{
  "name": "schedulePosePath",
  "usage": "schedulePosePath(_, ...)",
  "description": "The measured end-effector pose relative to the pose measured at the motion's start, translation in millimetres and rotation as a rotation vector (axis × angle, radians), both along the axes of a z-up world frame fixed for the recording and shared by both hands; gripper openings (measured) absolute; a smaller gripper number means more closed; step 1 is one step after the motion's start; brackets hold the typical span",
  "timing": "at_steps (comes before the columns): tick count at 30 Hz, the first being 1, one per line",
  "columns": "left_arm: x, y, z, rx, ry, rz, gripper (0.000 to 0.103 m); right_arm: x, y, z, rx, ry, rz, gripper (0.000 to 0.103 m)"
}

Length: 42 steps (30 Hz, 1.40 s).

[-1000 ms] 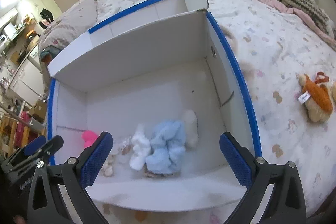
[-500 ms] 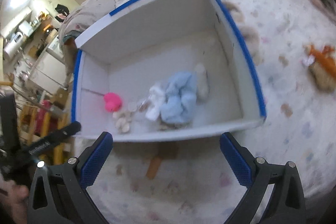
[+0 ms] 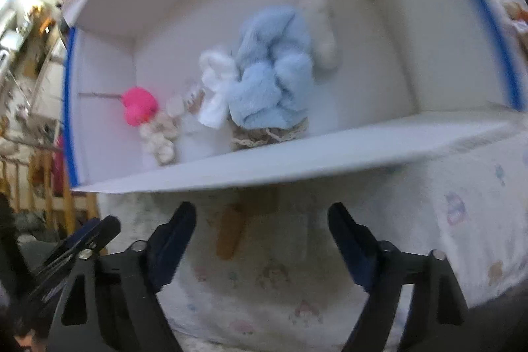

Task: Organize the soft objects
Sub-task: 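Lower the right gripper beside the box and grasp the orange-tan roll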

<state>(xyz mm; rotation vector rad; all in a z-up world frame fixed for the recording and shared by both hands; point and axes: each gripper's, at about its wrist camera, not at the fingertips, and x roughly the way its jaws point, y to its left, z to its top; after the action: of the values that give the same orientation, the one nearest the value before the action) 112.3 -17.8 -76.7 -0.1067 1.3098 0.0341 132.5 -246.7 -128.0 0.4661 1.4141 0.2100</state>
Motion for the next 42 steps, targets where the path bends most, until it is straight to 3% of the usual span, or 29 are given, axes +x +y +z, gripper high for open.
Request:
schedulePosePath(3, 0.9, -5.6, -0.3, 0.004, -0.005, -0.011, 0.064, 9.6, 16.1, -16.2, -0.003, 0.03, 0.024, 0.077)
schedulePosePath(7, 3.0, -7.7, -2.3, 0.016, -0.008, -0.016, 0.064, 21.4, 33.4, -36.4, -0.088, 0.034, 0.05, 0.067)
schedulePosePath(12, 5.1, -12.4, -11.3, 0.028, 0.017, -0.031, 0.064, 26.0, 37.4, -35.6, -0.131, 0.004, 0.061, 0.023)
schedulePosePath(14, 4.9, -15.5, -14.9, 0.032, 0.025, -0.044, 0.064, 24.2, 37.7, -33.2, -0.13, -0.005, 0.062, 0.014)
schedulePosePath(21, 6.6, -45.6, -33.6, 0.038, 0.074, -0.132, 0.064, 10.2, 13.3, -11.7, -0.077, -0.045, 0.0, 0.012)
schedulePosePath(26, 8.3, -88.7, -54.8, 0.039, 0.138, -0.278, 0.064, -1.4, 3.2, 2.6, -0.078, -0.07, -0.019, 0.012)
schedulePosePath(32, 14.8, -123.3, -72.2, 0.09, 0.122, -0.401, 0.064, -13.8, -4.7, 9.7, -0.064, -0.07, -0.056, 0.012)
schedulePosePath(38, 22.8, -123.4, -86.9, 0.101, 0.147, -0.412, 0.063, -12.9, -8.1, 5.4, -0.066, -0.066, -0.071, 0.012)
schedulePosePath(40, 24.0, -122.6, -86.0, 0.1, 0.135, -0.419, 0.052, -10.6, -5.2, 4.7, -0.071, -0.07, -0.068, 0.012)
schedulePosePath(42, 25.5, -120.1, -85.3, 0.102, 0.126, -0.431, 0.03, -13.8, -9.7, 7.5, -0.07, -0.07, -0.062, 0.012)
